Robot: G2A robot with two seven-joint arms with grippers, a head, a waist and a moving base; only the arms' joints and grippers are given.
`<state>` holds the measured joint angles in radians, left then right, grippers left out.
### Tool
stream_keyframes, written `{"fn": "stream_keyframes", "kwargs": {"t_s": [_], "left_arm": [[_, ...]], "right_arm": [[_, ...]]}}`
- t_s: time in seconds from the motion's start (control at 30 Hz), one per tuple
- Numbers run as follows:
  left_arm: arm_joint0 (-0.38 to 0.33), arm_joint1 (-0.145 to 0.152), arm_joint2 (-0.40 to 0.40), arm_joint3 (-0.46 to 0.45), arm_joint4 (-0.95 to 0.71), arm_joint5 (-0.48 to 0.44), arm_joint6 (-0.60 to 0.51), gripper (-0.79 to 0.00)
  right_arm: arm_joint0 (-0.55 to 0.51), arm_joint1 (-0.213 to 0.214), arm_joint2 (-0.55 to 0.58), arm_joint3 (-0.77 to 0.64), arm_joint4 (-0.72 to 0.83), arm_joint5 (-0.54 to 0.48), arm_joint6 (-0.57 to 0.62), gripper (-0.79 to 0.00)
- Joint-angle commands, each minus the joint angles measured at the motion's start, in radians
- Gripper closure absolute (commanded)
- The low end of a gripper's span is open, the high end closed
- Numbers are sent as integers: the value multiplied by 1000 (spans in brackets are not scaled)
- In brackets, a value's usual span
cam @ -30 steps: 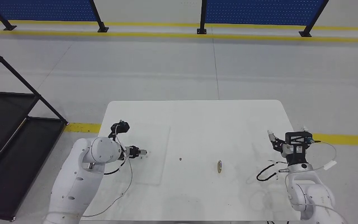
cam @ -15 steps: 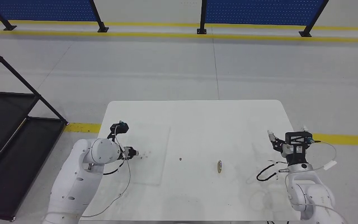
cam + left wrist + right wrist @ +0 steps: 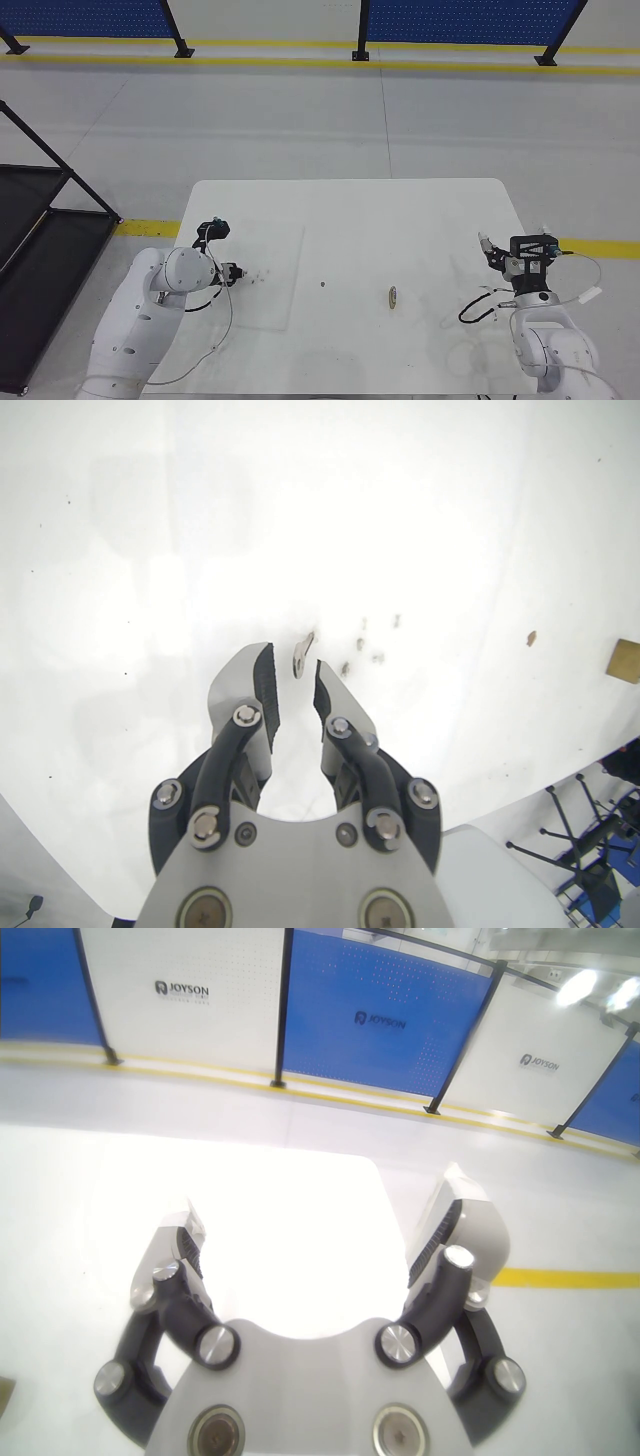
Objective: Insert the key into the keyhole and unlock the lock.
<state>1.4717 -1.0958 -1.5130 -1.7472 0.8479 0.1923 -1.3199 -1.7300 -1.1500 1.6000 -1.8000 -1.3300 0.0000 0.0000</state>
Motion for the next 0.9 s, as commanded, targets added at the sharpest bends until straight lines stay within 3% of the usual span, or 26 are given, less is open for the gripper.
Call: {"fn": "stream_keyframes", "kwargs": {"t_s": [0.0, 0.13, 0.87], "left_arm": [[-2, 1, 1, 2, -7, -2, 1, -157], [-5, 3, 2, 7, -11, -2, 0, -108], [-28, 11, 27, 41, -37, 10, 21, -77]], "right_arm": [[0, 0, 0, 0, 0, 0, 0, -785], [0, 0, 0, 0, 0, 0, 0, -785], [0, 0, 0, 0, 0, 0, 0, -785]]}}
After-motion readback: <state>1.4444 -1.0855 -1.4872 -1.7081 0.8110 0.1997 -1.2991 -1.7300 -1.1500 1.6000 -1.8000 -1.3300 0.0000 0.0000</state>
